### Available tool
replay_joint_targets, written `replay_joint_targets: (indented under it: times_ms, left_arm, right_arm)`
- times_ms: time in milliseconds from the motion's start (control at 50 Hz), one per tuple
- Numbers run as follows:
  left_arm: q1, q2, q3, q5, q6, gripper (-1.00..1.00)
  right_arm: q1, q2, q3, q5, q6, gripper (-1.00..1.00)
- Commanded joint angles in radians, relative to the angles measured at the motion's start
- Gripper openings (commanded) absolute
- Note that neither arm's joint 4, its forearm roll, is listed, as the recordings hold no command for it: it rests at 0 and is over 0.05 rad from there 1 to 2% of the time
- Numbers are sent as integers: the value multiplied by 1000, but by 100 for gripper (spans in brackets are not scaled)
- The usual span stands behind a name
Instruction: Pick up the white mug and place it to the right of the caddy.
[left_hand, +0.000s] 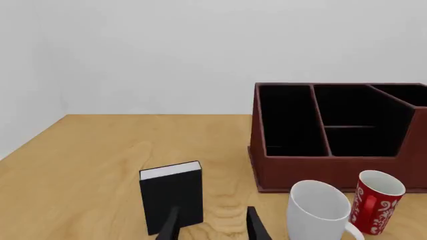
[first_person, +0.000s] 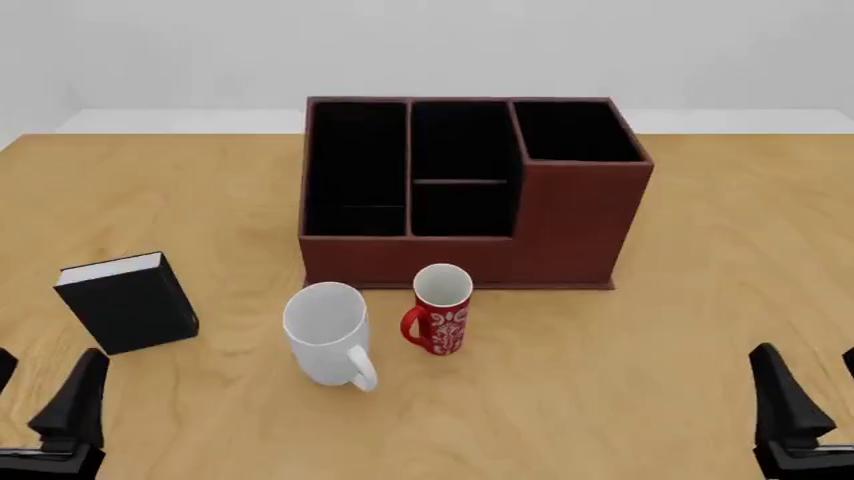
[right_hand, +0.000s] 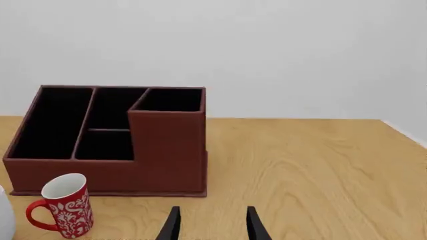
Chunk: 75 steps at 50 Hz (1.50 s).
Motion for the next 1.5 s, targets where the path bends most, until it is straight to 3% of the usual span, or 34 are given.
replay_joint_targets:
  times_ms: [20,300,520,880,1500]
  left_arm:
    - [0,5,-3,-1,0,100]
    - [0,5,-3,-1,0,100]
    - [0,5,-3,-1,0,100]
    - [0,5,-3,-1,0,100]
    - [0,5,-3,-1,0,100]
  right_arm:
    - [-13,34,12,-19,20,100]
    - [67,-12,-91,112,55,100]
    - [108,-12,-181,180,14,100]
    - [225,24,-406,330,-108,100]
    - [428,358,-718,484,-342,100]
